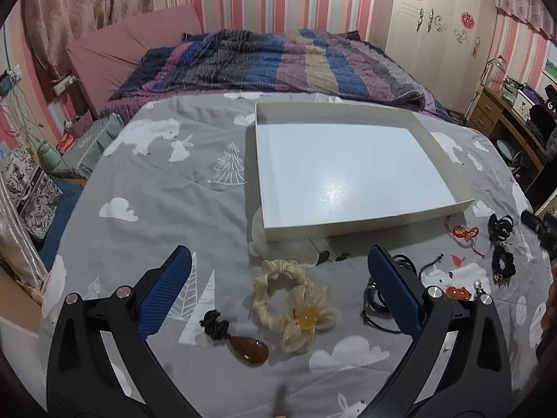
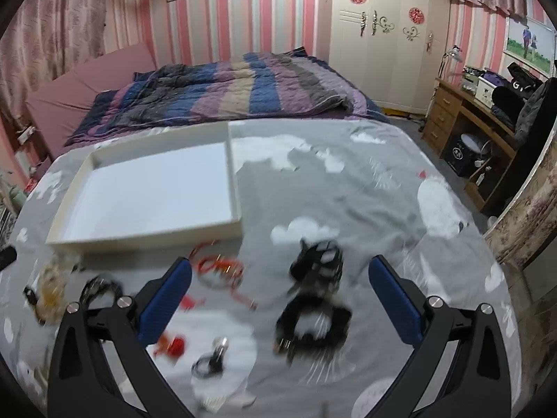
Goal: Organize jewelry
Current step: 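Move right tool toward black claw clip while left tool approaches cream scrunchie, then close right tool on black claw clip while left tool grasps cream scrunchie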
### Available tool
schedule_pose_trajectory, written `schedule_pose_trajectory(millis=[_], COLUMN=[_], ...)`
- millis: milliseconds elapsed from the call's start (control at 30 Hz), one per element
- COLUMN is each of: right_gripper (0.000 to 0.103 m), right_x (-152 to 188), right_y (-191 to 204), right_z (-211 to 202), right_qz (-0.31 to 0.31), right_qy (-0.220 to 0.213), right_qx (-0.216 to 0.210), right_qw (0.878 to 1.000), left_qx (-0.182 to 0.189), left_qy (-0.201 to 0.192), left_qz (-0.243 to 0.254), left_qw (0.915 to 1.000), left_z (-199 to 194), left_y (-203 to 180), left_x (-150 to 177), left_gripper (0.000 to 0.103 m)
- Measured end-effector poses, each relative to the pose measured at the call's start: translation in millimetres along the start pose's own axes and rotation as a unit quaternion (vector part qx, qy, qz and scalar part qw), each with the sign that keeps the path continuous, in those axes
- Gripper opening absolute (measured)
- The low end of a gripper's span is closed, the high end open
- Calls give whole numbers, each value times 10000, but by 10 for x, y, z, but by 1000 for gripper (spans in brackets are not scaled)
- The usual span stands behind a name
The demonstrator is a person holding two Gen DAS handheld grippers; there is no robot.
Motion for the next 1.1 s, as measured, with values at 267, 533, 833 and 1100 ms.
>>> schedule_pose_trajectory(millis=[267, 533, 833, 1100], right_gripper=[101, 101, 101, 67], right_x=[-90, 144, 278, 357], right_y=[-168, -235, -267, -350], right_z=[442, 773, 910, 1032], right_qz=[146, 114, -106, 133], right_qy=[143, 483, 579, 885], right_qx=[250, 375, 561, 365], right_qw=[9995, 9981, 9967, 9953], left_qx=[40, -3, 83, 66], left_qy=[507, 699, 996, 896], left_qz=[-29, 308, 148, 246], left_qw=[9987, 9971, 9949, 9957], left_z=[399, 659, 908, 901], left_y=[2, -182, -132, -191], left_x=[201, 405, 477, 476], left_gripper=[100, 100, 77, 59])
Point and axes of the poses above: each gripper's, at about its wrist camera, not at the fingertips, and z roughly the way its jaws point, y to its left, x to its underside, the point moved 2 cm from there along z, roughly the way its jaws point, and after that the axes turned 9 degrees about -y, right-handed, at the moved point
